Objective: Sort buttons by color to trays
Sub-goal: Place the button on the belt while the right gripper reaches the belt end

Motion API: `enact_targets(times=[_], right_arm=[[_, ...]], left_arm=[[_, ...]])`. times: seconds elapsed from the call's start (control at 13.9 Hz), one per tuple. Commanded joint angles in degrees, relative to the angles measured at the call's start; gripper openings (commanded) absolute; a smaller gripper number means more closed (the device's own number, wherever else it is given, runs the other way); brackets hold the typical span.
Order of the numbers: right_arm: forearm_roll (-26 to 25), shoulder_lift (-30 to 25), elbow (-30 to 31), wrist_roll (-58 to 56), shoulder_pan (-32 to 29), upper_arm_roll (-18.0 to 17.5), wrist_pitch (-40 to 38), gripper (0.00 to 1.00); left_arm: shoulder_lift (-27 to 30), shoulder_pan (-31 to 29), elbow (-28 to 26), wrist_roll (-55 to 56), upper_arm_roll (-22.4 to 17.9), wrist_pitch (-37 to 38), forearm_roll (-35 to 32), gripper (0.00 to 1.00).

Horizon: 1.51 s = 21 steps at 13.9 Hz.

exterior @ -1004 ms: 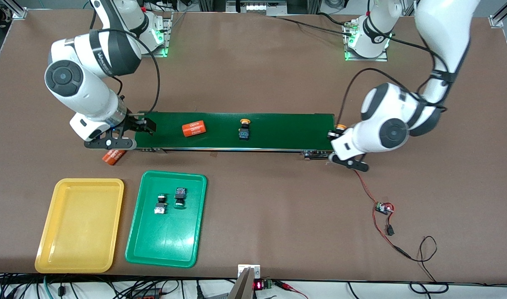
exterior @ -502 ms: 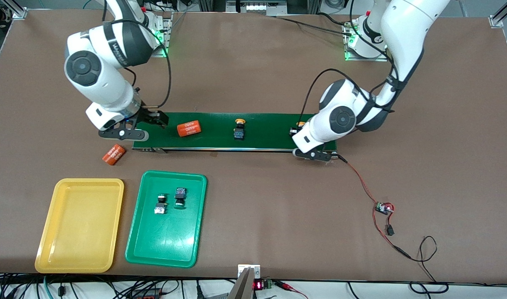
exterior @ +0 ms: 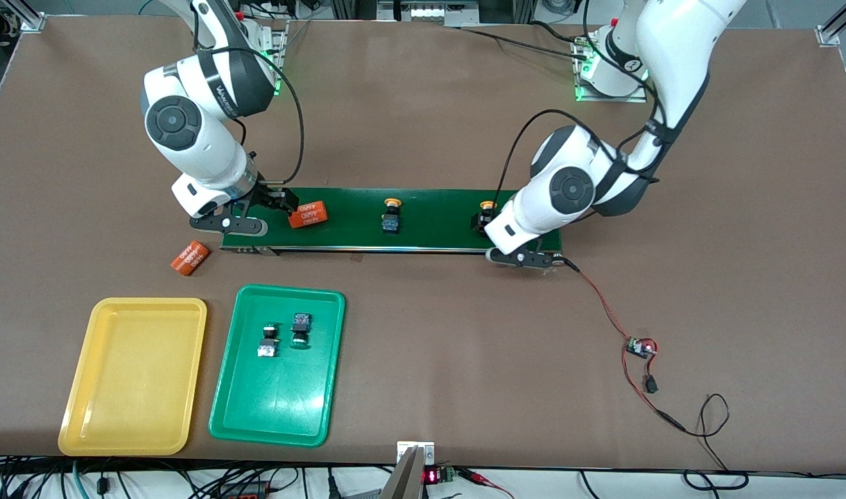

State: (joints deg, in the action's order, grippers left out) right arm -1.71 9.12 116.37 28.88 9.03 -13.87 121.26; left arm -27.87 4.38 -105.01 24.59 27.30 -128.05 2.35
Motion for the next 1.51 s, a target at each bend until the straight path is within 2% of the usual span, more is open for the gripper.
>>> enact_targets(times=[0.0,0.14,0.57,0.65,0.86,0.93,1.15,1.29,1.43], right_arm=[[0.39,0.46,0.26,1.35,-0.68,-1.33,1.17,1.00],[0.39,1.07,0.35,1.35,-0.50,-1.77,2.05,1.00],[-0.31,2.83,0.35,3.37,-0.50,-3.35,3.81,1.00],[-0.40,3.10,0.26,3.81,-0.42,-3.35,4.07,1.00],[-0.49,3.80,0.26,5.48,-0.42,-4.76,4.78,1.00],[-0.49,4.06,0.26,5.48,-0.42,-4.85,4.87,1.00],[-0.57,4.59,0.26,5.83,-0.42,-4.85,4.87,1.00],[-0.57,4.59,0.26,5.83,-0.33,-4.85,4.87,1.00],[-0.57,4.77,0.26,5.83,-0.42,-4.85,4.78,1.00]], left_arm=[[7.82,-2.88,0.68,0.19,0.21,8.05,1.08,1.00],[12.12,-3.42,1.48,-1.73,-1.79,12.81,0.55,1.00],[20.83,-0.43,2.00,-21.50,-17.34,24.67,1.07,1.00],[21.97,-0.43,3.22,-22.21,-19.19,27.65,1.08,1.00],[21.73,0.53,13.31,-22.40,-22.72,42.67,0.29,1.00],[21.64,0.89,15.78,-22.31,-24.21,44.97,0.20,1.00],[22.16,1.07,16.33,-22.40,-29.30,43.16,1.25,1.00],[23.56,1.59,15.81,-22.40,-30.72,38.60,0.47,1.00],[26.11,1.51,12.92,-22.40,-30.55,38.41,-0.93,1.00]])
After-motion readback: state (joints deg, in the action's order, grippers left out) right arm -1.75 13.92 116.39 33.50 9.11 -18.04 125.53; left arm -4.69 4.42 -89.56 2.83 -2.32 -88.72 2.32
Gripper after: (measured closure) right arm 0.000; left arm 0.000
